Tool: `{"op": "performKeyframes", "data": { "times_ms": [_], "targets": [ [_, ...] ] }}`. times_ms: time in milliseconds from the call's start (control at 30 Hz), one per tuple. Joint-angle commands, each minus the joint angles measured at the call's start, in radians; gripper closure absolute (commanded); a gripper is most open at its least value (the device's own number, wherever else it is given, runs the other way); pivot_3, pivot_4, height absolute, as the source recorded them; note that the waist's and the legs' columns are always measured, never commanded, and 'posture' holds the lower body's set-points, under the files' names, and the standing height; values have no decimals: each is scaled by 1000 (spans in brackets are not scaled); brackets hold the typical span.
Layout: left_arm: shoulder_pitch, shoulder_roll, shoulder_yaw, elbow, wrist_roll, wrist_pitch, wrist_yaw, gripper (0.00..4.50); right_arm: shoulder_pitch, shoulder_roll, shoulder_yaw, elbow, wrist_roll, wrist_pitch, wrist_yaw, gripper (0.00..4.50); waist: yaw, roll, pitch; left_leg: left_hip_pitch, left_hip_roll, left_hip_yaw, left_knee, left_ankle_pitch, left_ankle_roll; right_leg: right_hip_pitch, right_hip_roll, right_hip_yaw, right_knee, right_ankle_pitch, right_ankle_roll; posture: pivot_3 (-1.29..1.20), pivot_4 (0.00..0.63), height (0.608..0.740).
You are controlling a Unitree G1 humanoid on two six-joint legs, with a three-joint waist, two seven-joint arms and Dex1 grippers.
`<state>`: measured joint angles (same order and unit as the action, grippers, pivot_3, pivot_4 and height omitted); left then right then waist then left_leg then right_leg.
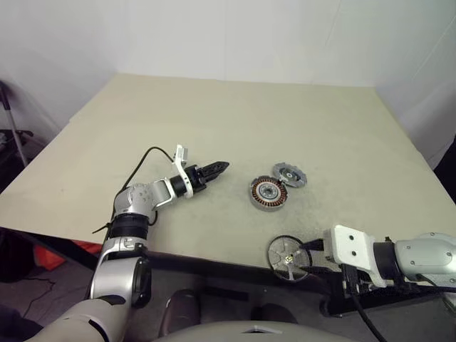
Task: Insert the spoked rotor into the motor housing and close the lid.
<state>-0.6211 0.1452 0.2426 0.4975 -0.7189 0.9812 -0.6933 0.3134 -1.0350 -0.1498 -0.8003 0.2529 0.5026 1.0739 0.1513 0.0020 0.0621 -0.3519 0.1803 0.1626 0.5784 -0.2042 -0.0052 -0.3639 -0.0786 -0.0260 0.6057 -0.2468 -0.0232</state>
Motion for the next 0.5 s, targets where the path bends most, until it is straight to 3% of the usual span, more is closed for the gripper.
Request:
{"op": "performKeyframes", "data": {
  "times_ms": [33,500],
  "targets": [
    [1,8,-4,-47,-1,-12,-7,1404,-28,-14,21,-8,-2,-11,-4,2205,0,0,0,0,0,0,0,0,0,0,0,0,0,0,0,0,0,740],
    [19,19,-16,-42,15,-37,-16,1404,-130,20,175,113,-44,-37,-42,2205,-1,0,0,0,0,0,0,0,0,0,0,0,1,0,0,0,0,740]
  ]
}}
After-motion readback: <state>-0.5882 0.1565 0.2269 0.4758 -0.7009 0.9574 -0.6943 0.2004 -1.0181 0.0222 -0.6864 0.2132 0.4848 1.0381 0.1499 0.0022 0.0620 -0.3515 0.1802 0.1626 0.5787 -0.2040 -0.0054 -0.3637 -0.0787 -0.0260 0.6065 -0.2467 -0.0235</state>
